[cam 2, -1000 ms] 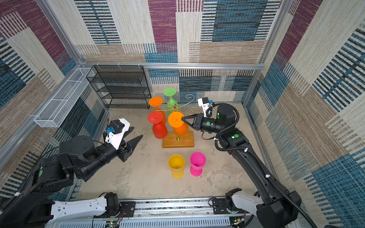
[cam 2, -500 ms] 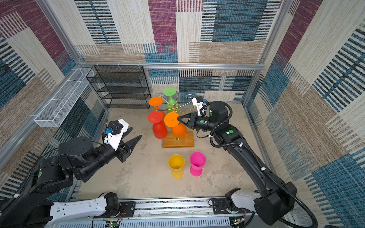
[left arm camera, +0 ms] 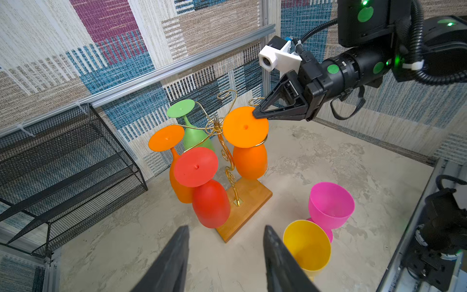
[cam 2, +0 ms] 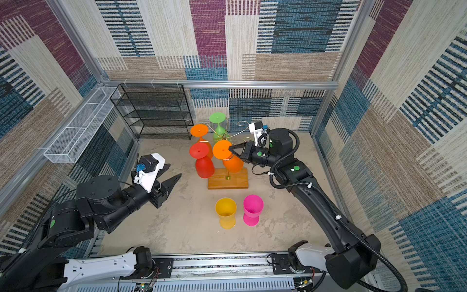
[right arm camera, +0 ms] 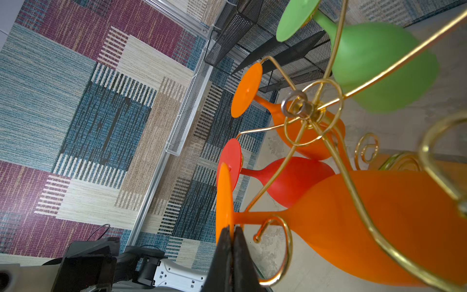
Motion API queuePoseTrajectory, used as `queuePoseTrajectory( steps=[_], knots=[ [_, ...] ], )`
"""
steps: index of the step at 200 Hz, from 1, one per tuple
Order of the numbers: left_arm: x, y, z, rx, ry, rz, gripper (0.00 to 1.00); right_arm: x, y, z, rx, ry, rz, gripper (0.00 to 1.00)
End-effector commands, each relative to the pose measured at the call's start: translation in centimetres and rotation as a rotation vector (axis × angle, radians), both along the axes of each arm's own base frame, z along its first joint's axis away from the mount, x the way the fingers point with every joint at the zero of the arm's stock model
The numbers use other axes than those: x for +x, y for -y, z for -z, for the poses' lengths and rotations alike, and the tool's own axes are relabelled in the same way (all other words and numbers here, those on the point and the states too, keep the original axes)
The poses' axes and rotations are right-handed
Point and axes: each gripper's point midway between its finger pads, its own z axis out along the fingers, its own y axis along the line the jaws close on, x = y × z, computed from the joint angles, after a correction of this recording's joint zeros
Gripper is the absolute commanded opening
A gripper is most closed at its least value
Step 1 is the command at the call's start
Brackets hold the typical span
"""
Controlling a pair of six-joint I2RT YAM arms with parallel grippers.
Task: Take the wine glass off the wine glass rack
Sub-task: 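Lift the orange glass off its hook with the right gripper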
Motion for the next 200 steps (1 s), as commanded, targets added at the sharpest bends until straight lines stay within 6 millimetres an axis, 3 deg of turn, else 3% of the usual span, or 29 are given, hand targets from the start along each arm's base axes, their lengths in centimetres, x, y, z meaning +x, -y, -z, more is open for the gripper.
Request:
queuePoseTrajectory(
  steps=[1, 200],
  knots=[
    [-0.1, 0.1, -0.2, -0.027, -0.008, 0.004, 0.5, 0.2, 0.1, -1.7, 0.02, 0.059, 0.015, 0.0],
    [-0.2, 0.0, 0.3, -0.028, -0.024, 0.008, 0.5, 0.4, 1.8, -2.2, 0.039, 0.034, 0.13, 0.0]
  ],
)
